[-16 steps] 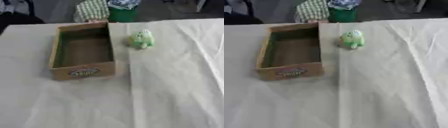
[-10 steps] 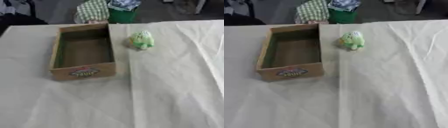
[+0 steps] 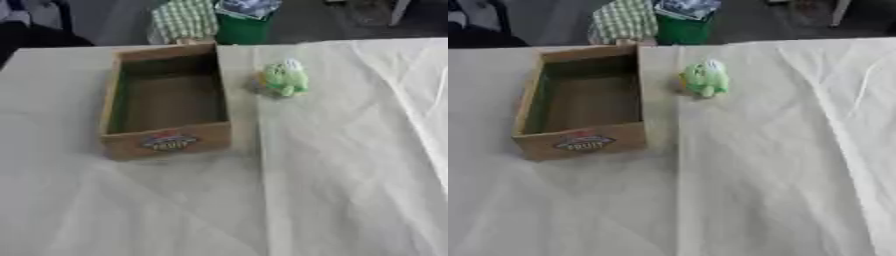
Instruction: Pick up objects on the table and place them in the box.
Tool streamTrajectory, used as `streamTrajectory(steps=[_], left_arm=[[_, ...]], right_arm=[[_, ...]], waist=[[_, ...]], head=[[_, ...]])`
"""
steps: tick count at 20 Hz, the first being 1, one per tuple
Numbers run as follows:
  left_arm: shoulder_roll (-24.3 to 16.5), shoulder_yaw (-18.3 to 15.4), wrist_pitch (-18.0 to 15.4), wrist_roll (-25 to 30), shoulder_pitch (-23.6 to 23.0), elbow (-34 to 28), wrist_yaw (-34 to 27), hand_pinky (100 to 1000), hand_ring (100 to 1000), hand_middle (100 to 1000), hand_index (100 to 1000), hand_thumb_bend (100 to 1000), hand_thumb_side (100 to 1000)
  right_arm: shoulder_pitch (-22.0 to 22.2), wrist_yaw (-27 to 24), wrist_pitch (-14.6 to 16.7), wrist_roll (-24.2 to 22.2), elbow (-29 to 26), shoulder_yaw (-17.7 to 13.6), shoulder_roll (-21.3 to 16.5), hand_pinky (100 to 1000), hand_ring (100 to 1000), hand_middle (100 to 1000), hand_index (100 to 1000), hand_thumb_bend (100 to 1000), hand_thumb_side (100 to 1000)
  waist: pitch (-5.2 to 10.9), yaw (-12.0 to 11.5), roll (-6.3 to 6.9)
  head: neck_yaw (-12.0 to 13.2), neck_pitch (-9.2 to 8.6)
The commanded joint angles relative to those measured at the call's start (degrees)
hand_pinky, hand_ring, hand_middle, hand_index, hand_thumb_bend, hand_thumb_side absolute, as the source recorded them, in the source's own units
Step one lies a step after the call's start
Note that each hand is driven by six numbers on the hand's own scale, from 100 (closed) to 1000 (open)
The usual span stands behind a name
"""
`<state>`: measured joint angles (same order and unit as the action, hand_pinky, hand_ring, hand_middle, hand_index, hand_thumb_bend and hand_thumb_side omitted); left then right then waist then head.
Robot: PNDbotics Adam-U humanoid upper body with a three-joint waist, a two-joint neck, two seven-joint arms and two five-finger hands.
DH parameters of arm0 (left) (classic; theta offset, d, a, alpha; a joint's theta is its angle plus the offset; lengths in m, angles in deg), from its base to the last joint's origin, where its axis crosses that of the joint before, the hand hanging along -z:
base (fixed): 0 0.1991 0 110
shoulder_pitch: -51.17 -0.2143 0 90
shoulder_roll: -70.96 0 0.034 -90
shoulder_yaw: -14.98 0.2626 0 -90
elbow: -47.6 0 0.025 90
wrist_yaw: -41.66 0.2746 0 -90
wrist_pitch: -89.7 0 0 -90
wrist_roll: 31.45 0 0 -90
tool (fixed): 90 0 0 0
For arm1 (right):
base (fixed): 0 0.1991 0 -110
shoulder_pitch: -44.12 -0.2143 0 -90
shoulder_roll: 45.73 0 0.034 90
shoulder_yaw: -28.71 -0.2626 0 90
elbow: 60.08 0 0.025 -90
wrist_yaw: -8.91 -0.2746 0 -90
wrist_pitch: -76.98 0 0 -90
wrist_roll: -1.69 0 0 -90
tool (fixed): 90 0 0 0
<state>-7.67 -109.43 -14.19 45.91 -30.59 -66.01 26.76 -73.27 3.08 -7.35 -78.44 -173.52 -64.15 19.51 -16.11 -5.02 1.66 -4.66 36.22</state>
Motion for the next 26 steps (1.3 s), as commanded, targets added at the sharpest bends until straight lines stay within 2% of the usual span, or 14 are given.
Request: streamTrajectory(steps=[1, 7, 9, 12, 15, 18, 21, 22, 23, 26], left_arm=[[-1.8, -0.1, 0.0, 0.4, 0.2, -1.0, -0.2, 729, 541, 518, 694, 100, 571], [-1.8, 0.1, 0.0, 0.8, 0.2, -1.0, -0.5, 730, 542, 518, 694, 100, 571], [-1.9, 0.2, -0.1, 0.9, 0.3, -1.0, -0.5, 730, 542, 518, 694, 100, 571], [-2.1, 0.3, 0.0, 1.1, 0.2, -1.0, -0.5, 730, 542, 518, 694, 100, 570], [-2.1, 0.3, 0.0, 1.3, 0.0, -1.0, -0.5, 731, 542, 518, 694, 100, 569], [-2.1, 0.3, 0.2, 1.4, -0.3, -1.0, -0.5, 732, 542, 518, 694, 100, 568], [-2.3, 0.3, 0.1, 1.5, -0.4, -1.0, -0.5, 731, 543, 519, 695, 100, 572], [-2.4, 0.4, 0.1, 1.5, -0.4, -1.0, -0.5, 731, 543, 518, 695, 100, 572], [-2.4, 0.4, 0.1, 1.5, -0.5, -1.0, -0.5, 731, 543, 518, 695, 100, 571], [-2.4, 0.5, 0.2, 1.7, -0.5, -1.0, -0.6, 731, 543, 519, 695, 100, 571]], right_arm=[[-2.4, 2.1, -2.9, -1.3, -1.2, 0.8, -5.1, 851, 766, 755, 872, 100, 766], [-8.8, 5.9, -8.7, -5.4, -0.2, 3.4, -11.0, 846, 785, 775, 891, 100, 755], [-11.7, 8.5, -9.2, -8.3, 2.5, 5.0, -12.2, 843, 793, 785, 899, 100, 773], [-16.9, 12.6, -8.2, -13.0, 8.0, 7.3, -12.3, 844, 807, 804, 915, 100, 816], [-22.8, 17.5, -5.9, -18.8, 15.4, 9.7, -10.8, 843, 822, 820, 927, 100, 848], [-27.6, 23.1, -1.8, -25.3, 22.8, 11.7, -8.8, 840, 834, 822, 933, 101, 871], [-31.6, 28.7, 2.9, -31.2, 29.9, 13.4, -6.4, 838, 851, 834, 963, 303, 905], [-32.8, 30.3, 4.3, -33.0, 32.3, 14.0, -5.6, 837, 853, 834, 969, 337, 838], [-34.0, 31.9, 5.5, -34.5, 34.6, 14.5, -4.8, 834, 855, 836, 970, 368, 896], [-37.4, 37.8, 9.5, -37.8, 42.0, 16.2, -1.6, 836, 866, 842, 971, 447, 839]], waist=[[0.52, -0.3, 0.02], [-0.03, -1.0, -0.05], [-0.12, -1.1, -0.15], [-0.16, -1.1, -0.29], [-0.17, -1.0, -0.48], [-0.16, -1.0, -0.55], [0.00, -1.2, -0.49], [0.07, -1.2, -0.49], [0.15, -1.3, -0.51], [0.32, -1.5, -0.60]], head=[[-0.6, 0.32], [-1.4, 0.60], [-1.6, 0.85], [-1.8, 1.12], [-2.1, 1.21], [-2.2, 1.15], [-2.5, 0.94], [-2.6, 0.96], [-2.6, 0.96], [-2.9, 0.92]])
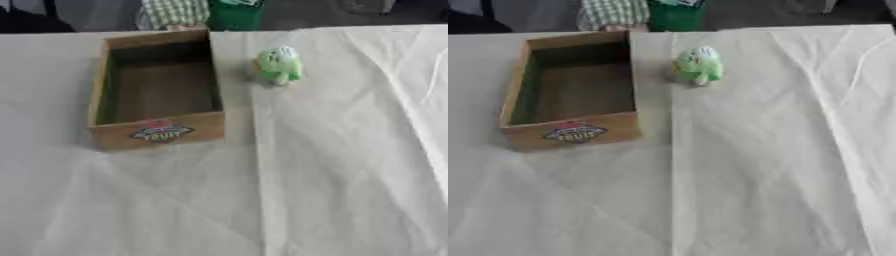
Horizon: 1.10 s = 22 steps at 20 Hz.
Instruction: Pick up objects on the table and place them in the box.
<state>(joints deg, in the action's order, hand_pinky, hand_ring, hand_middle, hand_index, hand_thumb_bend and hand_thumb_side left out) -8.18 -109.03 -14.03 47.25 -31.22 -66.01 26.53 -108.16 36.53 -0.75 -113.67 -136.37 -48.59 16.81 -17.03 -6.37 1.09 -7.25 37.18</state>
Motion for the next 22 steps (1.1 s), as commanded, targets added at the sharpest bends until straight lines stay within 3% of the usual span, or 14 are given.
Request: streamTrajectory(steps=[1, 6, 12, 17, 22], left_arm=[[-1.9, 0.2, 0.1, 0.4, 0.1, -1.0, -0.4, 731, 543, 519, 695, 100, 571], [-1.8, 0.4, 0.3, 0.7, 0.1, -1.0, -0.6, 733, 543, 519, 695, 100, 569], [-1.7, 0.5, 0.5, 0.9, 0.3, -1.0, -0.7, 733, 543, 519, 695, 100, 569], [-1.7, 0.5, 0.5, 1.0, 0.3, -1.0, -0.8, 733, 543, 519, 696, 100, 569], [-1.6, 0.6, 0.6, 1.2, 0.3, -1.0, -0.8, 734, 543, 519, 695, 100, 571]], right_arm=[[-3.5, 6.0, 4.3, -3.5, 7.2, 1.0, 2.1, 842, 872, 843, 973, 473, 800], [-7.0, 12.2, 9.8, -9.0, 17.4, 1.5, 7.0, 865, 899, 866, 997, 434, 702], [-8.1, 13.9, 13.6, -13.9, 23.1, 1.6, 9.7, 881, 917, 865, 1000, 424, 579], [-8.5, 14.5, 14.5, -17.2, 24.6, 0.9, 10.3, 885, 924, 873, 1000, 417, 485], [-8.8, 15.6, 14.1, -18.9, 25.3, 0.4, 11.0, 886, 926, 888, 1000, 432, 453]], waist=[[1.28, -0.3, -0.06], [1.41, -0.6, -0.22], [1.48, -0.6, -0.47], [1.60, -0.8, -0.58], [1.62, -0.9, -0.59]], head=[[-0.4, -0.11], [-0.8, -0.12], [-0.8, -0.52], [-0.8, -1.15], [-0.9, -1.60]])
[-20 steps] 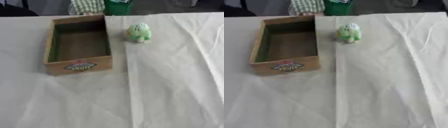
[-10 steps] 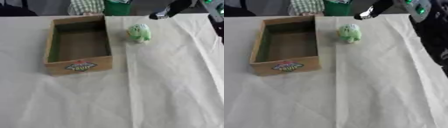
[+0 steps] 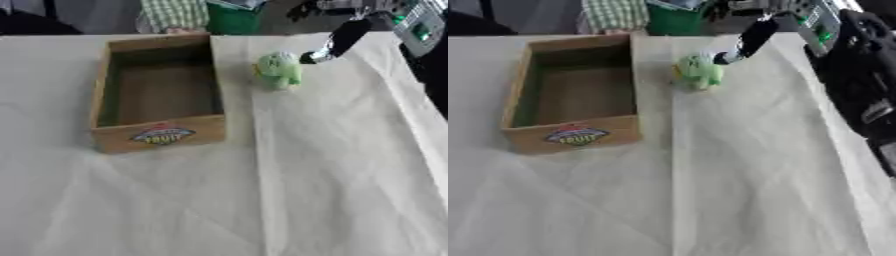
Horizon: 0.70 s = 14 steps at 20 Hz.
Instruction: Pick up objects on the table and place them in the box.
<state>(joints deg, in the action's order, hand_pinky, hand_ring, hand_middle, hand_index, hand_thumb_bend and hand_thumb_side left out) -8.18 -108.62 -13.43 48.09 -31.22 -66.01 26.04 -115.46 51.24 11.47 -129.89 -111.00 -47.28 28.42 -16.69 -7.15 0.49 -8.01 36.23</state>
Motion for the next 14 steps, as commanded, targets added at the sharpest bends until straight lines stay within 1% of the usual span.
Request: streamTrajectory(steps=[1, 7, 10, 14], left_arm=[[-1.6, 0.2, 0.0, 0.4, 0.3, -1.0, -0.3, 734, 543, 519, 695, 100, 573], [-1.3, 0.2, -0.1, 0.7, 0.3, -1.0, -0.5, 735, 544, 519, 694, 100, 569], [-1.1, 0.2, -0.1, 0.9, 0.4, -1.0, -0.6, 736, 544, 519, 694, 100, 569], [-0.9, 0.1, -0.2, 1.0, 0.4, -1.0, -0.7, 737, 544, 519, 694, 100, 567]], right_arm=[[-1.6, 1.1, 1.7, -2.7, 0.2, -1.1, -0.4, 889, 926, 887, 1000, 436, 451], [-1.8, 3.3, 0.0, -1.7, 2.7, -2.6, 1.4, 891, 920, 878, 1000, 457, 437], [-1.6, 5.0, -1.0, -0.4, 4.1, -3.4, 2.3, 889, 915, 868, 1000, 467, 437], [-1.3, 7.0, -1.7, 1.5, 5.6, -4.2, 3.1, 888, 911, 861, 1000, 469, 437]], waist=[[1.27, -0.2, 0.02], [0.80, -0.4, 0.07], [0.44, -0.9, 0.02], [-0.09, -1.4, -0.02]], head=[[-0.2, -0.70], [-0.6, -1.21], [-1.0, -1.48], [-1.5, -1.82]])
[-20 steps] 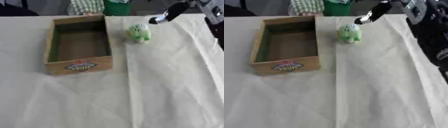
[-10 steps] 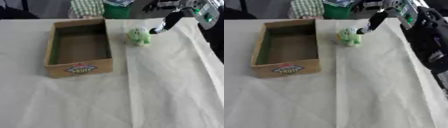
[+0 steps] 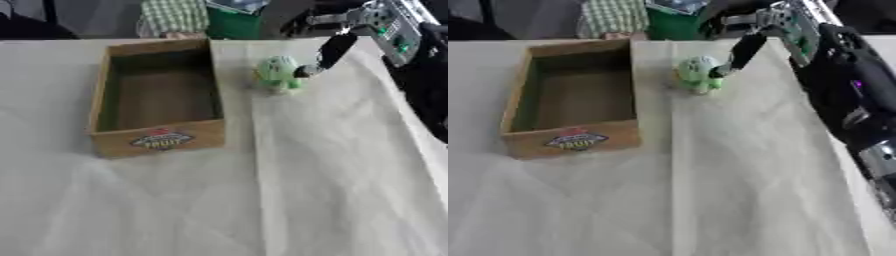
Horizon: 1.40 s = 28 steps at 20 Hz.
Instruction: Pick up objects on the table and place them in the box.
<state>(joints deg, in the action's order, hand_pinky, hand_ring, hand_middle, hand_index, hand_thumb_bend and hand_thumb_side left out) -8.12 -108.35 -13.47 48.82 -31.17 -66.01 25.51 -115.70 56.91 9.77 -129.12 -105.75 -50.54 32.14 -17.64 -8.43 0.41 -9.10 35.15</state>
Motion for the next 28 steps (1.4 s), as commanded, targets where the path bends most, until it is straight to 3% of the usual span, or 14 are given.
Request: streamTrajectory(steps=[1, 8, 13, 15, 18, 25, 28], left_arm=[[-0.9, -0.2, -0.1, 0.3, 0.4, -1.0, -0.2, 738, 544, 519, 694, 100, 567], [-0.4, -0.4, -0.3, 0.6, 0.4, -1.0, -0.3, 740, 545, 520, 693, 100, 567], [-0.1, -0.4, -0.3, 0.8, 0.4, -1.0, -0.3, 741, 545, 520, 693, 100, 567], [-0.1, -0.4, -0.3, 0.8, 0.4, -1.0, -0.4, 741, 545, 520, 693, 100, 567], [0.0, -0.4, -0.2, 0.9, 0.4, -1.0, -0.4, 741, 545, 520, 693, 100, 567], [0.1, -0.3, -0.3, 1.0, 0.6, -1.0, -0.5, 742, 545, 520, 693, 100, 568], [0.1, -0.3, -0.3, 1.0, 0.7, -1.0, -0.5, 742, 545, 520, 693, 100, 569]], right_arm=[[-1.0, 1.7, 0.0, 1.1, 0.5, -1.0, -0.5, 887, 911, 861, 1000, 468, 436], [-0.3, 4.6, 0.1, 2.1, 2.2, -1.4, -0.2, 885, 908, 845, 1000, 459, 401], [0.1, 6.2, 0.6, 3.1, 2.6, -1.5, 0.0, 880, 898, 801, 1000, 444, 431], [0.2, 6.5, 0.7, 4.0, 2.6, -1.4, 0.1, 875, 889, 751, 966, 440, 431], [0.4, 6.8, 1.1, 5.3, 2.6, -1.3, 0.3, 853, 822, 567, 875, 431, 380], [1.3, 9.3, 0.1, 13.9, 2.5, -1.1, 0.7, 805, 690, 395, 700, 242, 283], [1.8, 11.0, -0.8, 17.5, 2.8, -1.1, 1.0, 782, 628, 330, 599, 100, 192]], waist=[[0.69, -0.2, 0.04], [-0.39, -0.7, 0.09], [-0.86, -0.7, 0.16], [-0.93, -0.7, 0.20], [-0.97, -0.8, 0.23], [-1.06, -1.2, 0.18], [-1.11, -1.6, 0.14]], head=[[-0.6, -0.84], [-1.2, -1.39], [-1.2, -1.25], [-1.3, -1.21], [-1.4, -1.34], [-1.8, -1.76], [-2.1, -2.01]])
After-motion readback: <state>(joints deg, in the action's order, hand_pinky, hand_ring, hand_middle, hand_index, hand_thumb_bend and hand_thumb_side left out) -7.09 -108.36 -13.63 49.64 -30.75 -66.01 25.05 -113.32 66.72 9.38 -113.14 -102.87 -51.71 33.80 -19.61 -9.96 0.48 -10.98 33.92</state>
